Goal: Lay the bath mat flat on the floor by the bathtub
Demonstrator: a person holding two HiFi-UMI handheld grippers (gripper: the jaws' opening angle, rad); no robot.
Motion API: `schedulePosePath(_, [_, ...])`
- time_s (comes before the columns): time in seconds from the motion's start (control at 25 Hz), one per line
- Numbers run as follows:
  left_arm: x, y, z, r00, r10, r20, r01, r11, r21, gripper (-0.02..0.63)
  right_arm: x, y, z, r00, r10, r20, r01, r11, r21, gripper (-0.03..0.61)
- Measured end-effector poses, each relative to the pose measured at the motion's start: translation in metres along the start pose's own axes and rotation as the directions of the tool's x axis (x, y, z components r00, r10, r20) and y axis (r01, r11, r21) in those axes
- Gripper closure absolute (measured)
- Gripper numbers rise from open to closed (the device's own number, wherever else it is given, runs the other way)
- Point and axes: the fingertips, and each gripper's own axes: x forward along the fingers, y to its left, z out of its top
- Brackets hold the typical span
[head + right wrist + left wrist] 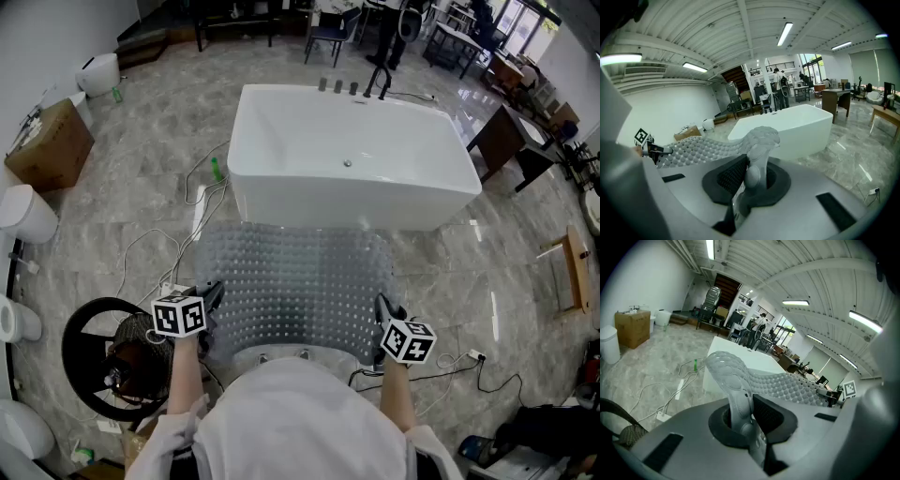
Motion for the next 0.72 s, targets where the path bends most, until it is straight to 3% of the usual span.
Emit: schedulePosePath(0.72, [0.001,-0.014,-0.014,1.0,0.015,-0.008,-0.015,1.0,-0.006,0.568,-0.005,-0.011,0.0,0.999,0.039,0.003,-0.039,0.999,0.004,0.537])
